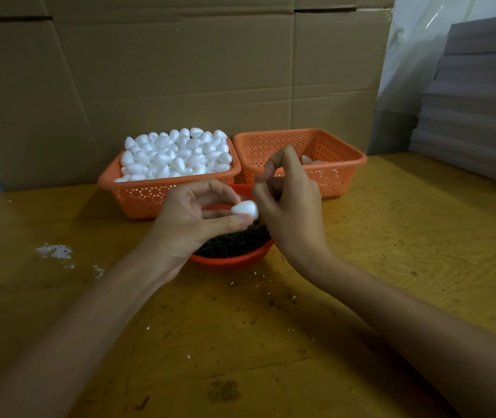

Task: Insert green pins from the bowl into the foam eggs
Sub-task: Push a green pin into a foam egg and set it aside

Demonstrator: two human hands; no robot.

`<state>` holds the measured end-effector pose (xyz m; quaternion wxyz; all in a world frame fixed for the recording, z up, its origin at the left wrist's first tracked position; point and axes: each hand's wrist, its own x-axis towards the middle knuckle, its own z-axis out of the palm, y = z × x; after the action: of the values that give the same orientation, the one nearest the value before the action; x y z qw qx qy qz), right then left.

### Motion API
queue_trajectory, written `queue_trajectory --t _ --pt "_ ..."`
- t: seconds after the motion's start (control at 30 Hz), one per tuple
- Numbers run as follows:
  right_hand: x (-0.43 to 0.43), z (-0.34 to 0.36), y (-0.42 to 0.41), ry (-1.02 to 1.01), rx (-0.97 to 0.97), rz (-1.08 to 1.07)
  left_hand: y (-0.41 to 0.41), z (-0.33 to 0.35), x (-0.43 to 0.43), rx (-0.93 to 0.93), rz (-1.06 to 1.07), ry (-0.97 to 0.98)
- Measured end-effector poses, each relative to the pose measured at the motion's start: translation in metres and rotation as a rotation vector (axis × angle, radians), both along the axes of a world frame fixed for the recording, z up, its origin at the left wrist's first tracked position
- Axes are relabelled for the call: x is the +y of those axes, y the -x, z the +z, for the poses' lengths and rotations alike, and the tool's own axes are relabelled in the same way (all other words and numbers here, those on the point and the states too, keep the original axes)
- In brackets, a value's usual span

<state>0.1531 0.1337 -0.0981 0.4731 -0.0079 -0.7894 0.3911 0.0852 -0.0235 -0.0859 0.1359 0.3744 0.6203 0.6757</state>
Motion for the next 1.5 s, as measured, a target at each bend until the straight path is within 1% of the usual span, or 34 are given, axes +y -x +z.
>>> queue_trajectory --t 0.1,0.23,0.33,0.4,0.5,0.53,0.63,0.73,0.8,0.9,0.97,1.17,1.23,1.27,1.3,1.37,1.4,1.43,1.5 --pt "-0.001 0.001 -0.002 -0.014 -0.009 0.016 -0.003 0.001 0.002 0.072 0.044 0.02" --pt "0.001 0.003 0.0 -0.006 -0.02 0.065 -0.005 0.001 0.002 0.076 0.057 -0.003" --pt "0.0 0.004 0.0 0.057 -0.028 0.169 -0.004 0.002 0.001 0.083 0.04 0.009" --pt "0.0 0.006 0.0 0.115 -0.075 0.213 -0.003 0.002 0.001 0.074 0.037 0.009" --pt "0.004 0.011 0.003 0.312 -0.151 0.23 -0.001 0.001 0.001 0.068 0.067 0.009" --pt "0.007 0.014 0.004 0.414 -0.139 0.245 0.0 0.0 0.001 0.07 0.074 0.011" --pt "0.018 0.022 0.005 0.681 -0.014 0.31 0.002 -0.002 0.001 0.072 0.071 0.014" --pt "0.02 0.025 0.003 0.815 0.029 0.349 0.002 -0.002 0.0 0.11 0.055 0.035" --pt "0.013 0.022 0.003 0.84 0.014 0.369 0.0 -0.002 0.002 0.171 0.035 0.069" --pt "-0.005 0.015 0.002 0.729 -0.026 0.383 -0.006 -0.004 0.006 0.249 0.018 0.099" --pt "-0.013 0.013 0.001 0.66 -0.05 0.409 -0.008 -0.006 0.007 0.26 0.017 0.096" --pt "-0.013 0.015 -0.003 0.638 -0.107 0.462 -0.005 -0.005 0.005 0.265 -0.03 0.07" --pt "-0.009 0.018 -0.003 0.589 -0.11 0.45 -0.005 -0.004 0.004 0.241 -0.027 0.059" --pt "-0.005 0.019 -0.003 0.513 -0.124 0.411 -0.004 -0.004 0.004 0.204 -0.018 0.044" --pt "0.0 0.02 -0.004 0.387 -0.155 0.354 -0.002 -0.004 0.004 0.151 -0.013 0.02" --pt "0.011 0.021 -0.005 0.052 -0.255 0.261 0.002 -0.004 0.002 0.053 0.003 -0.024" --pt "0.015 0.021 -0.005 -0.078 -0.297 0.235 0.004 -0.004 0.001 0.021 0.024 -0.034" --pt "0.018 0.021 -0.005 -0.147 -0.33 0.222 0.005 -0.004 0.001 -0.002 0.046 -0.036" --pt "0.023 0.02 -0.005 -0.213 -0.359 0.183 0.006 -0.004 0.0 -0.045 0.087 -0.04"
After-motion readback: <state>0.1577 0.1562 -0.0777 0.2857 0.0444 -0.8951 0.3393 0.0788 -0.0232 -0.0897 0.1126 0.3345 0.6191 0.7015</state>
